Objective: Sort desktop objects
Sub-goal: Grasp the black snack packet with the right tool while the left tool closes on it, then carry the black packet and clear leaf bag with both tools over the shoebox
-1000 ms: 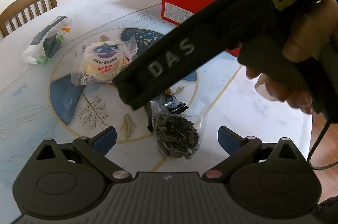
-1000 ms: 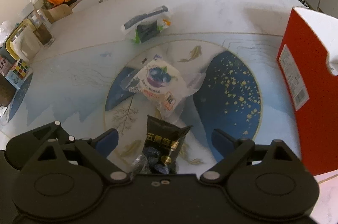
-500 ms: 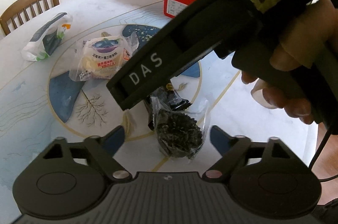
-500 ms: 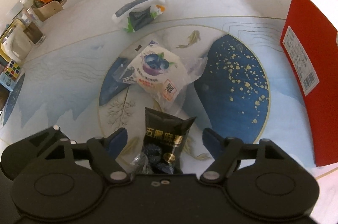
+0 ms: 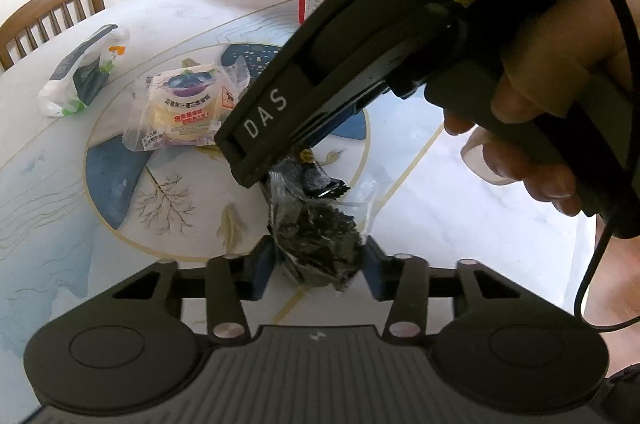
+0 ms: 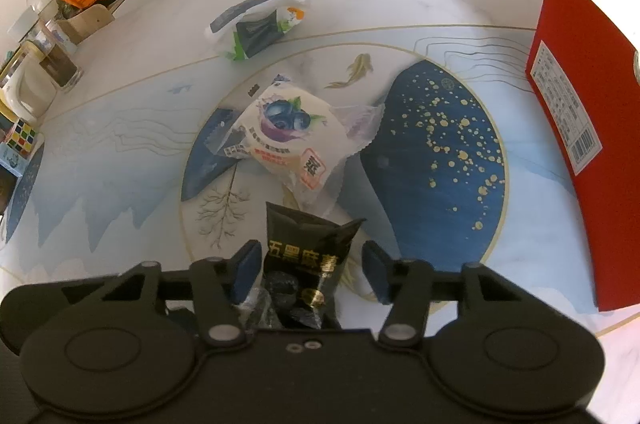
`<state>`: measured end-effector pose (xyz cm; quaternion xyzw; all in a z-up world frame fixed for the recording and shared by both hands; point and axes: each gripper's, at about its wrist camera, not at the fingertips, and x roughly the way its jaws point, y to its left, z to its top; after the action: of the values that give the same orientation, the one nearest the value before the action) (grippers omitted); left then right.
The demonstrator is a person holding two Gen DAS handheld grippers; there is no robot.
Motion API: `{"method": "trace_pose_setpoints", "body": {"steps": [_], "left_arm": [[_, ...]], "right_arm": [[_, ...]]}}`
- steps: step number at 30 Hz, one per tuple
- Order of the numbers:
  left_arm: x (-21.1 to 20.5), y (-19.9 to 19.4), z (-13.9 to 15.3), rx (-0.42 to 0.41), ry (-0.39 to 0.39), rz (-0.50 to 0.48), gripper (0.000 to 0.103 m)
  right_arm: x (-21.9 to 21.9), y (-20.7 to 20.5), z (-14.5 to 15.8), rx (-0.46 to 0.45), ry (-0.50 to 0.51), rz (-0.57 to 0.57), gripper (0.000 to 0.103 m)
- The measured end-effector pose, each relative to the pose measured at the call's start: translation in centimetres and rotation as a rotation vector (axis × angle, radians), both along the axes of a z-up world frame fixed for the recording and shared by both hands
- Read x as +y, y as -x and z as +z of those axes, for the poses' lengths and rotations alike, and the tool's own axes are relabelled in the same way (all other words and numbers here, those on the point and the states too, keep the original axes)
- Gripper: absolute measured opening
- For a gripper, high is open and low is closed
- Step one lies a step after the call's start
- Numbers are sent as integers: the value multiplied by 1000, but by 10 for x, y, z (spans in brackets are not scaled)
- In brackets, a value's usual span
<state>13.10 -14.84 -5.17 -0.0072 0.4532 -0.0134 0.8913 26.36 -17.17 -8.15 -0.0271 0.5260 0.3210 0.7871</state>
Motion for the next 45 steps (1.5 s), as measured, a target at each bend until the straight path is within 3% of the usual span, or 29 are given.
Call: {"method": "trace_pose_setpoints", "body": {"steps": [2, 13, 45], "left_arm": [[0, 1, 1, -1, -1, 4, 40], [2, 5, 9, -17, 32, 17, 35], [7, 0, 59, -101, 46, 87, 34]], "right_arm": [[0, 0, 1, -2, -2, -1, 45], [-8, 1, 11, -13, -23, -5, 37], [-61, 4, 59, -52, -101, -12, 35]]}}
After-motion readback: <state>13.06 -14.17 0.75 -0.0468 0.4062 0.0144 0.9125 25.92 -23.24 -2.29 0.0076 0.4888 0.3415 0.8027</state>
